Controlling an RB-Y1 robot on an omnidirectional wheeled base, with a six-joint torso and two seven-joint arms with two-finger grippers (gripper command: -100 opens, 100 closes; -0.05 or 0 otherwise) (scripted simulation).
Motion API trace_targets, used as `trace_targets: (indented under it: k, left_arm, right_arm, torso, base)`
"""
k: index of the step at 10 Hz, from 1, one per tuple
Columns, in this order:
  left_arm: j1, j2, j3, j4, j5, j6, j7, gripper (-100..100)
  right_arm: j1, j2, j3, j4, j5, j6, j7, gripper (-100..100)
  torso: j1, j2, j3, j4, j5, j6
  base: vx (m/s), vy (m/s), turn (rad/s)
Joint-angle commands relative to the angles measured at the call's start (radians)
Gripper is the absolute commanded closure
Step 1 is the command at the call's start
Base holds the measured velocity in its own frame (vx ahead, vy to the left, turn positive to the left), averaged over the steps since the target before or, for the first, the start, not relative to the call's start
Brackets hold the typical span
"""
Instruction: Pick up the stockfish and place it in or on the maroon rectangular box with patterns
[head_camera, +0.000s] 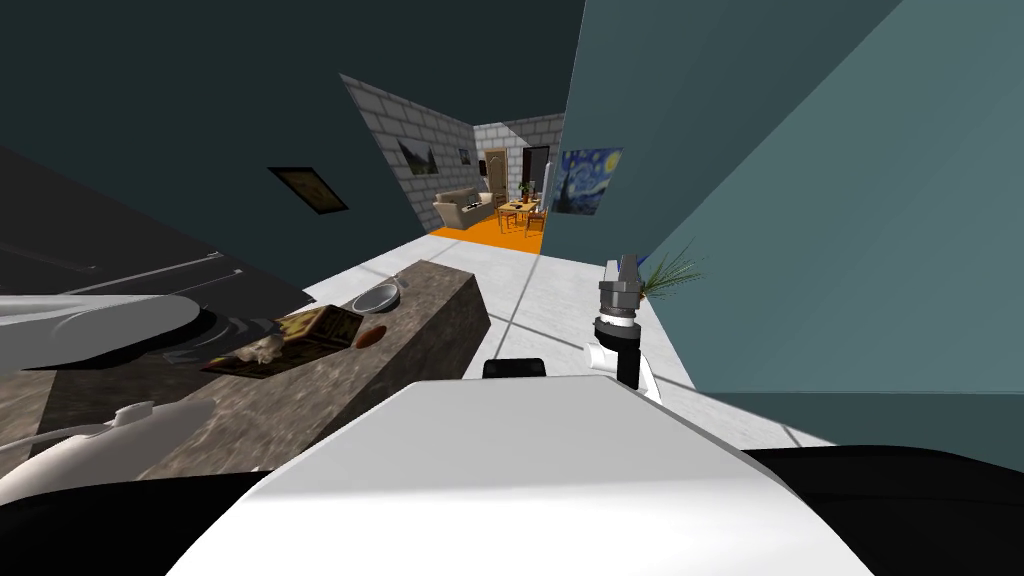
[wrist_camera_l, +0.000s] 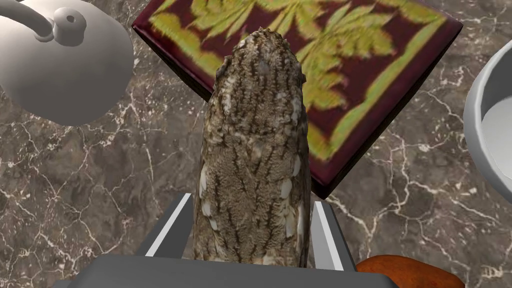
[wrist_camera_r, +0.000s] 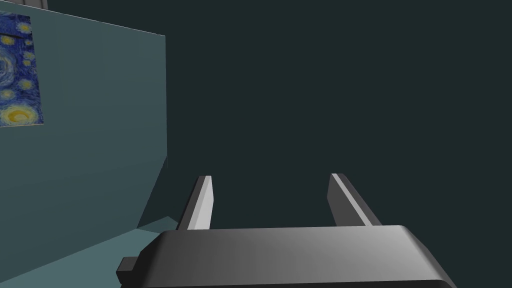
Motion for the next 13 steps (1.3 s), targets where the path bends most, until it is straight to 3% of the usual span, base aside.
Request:
trace_targets:
  k: [1, 2, 4, 7, 9, 10, 13]
  left_arm:
    - [0.048, 0.019, 0.011, -0.009, 0.020, 0.022, 0.007, 100]
    - [0.049, 0.052, 0.014, 0.009, 0.024, -0.020, 0.002, 100]
    - [0.049, 0.052, 0.014, 0.009, 0.024, -0.020, 0.002, 100]
    - [0.061, 0.075, 0.002, 0.025, 0.036, -0.094, -0.006, 100]
    - [0.063, 0.077, -0.001, 0.027, 0.040, -0.109, -0.008, 100]
    - [0.065, 0.084, -0.007, 0.036, 0.057, -0.153, -0.018, 100]
    - [0.059, 0.094, -0.004, 0.050, 0.085, -0.194, -0.035, 100]
  right_arm:
    - [0.000, 0.000, 0.000, 0.000, 0.000, 0.000, 0.000, 0]
    - [0.000, 0.000, 0.000, 0.000, 0.000, 0.000, 0.000, 0]
    - [0.000, 0.000, 0.000, 0.000, 0.000, 0.000, 0.000, 0]
    - [0.000, 0.000, 0.000, 0.000, 0.000, 0.000, 0.000, 0]
    - [0.000, 0.000, 0.000, 0.000, 0.000, 0.000, 0.000, 0]
    - [0.000, 0.000, 0.000, 0.000, 0.000, 0.000, 0.000, 0]
    - [0.000, 0.000, 0.000, 0.000, 0.000, 0.000, 0.000, 0]
  torso:
    - [0.000, 0.000, 0.000, 0.000, 0.000, 0.000]
    - [0.001, 0.000, 0.000, 0.000, 0.001, -0.001]
    - [0.001, 0.001, 0.000, 0.000, 0.001, -0.001]
    - [0.002, 0.001, 0.000, -0.001, 0.001, 0.000]
    - [0.002, 0.002, 0.001, 0.000, 0.000, -0.001]
    - [0.001, 0.001, 0.000, 0.000, 0.000, -0.002]
    - [0.007, 0.001, 0.001, 0.000, 0.001, -0.001]
  base:
    - [-0.017, 0.005, -0.008]
    - [-0.045, -0.005, -0.141]
    - [-0.049, 0.009, -0.073]
    - [-0.059, 0.022, -0.152]
    - [-0.063, 0.021, -0.081]
    - [-0.053, 0.051, -0.131]
    - [-0.053, 0.098, -0.115]
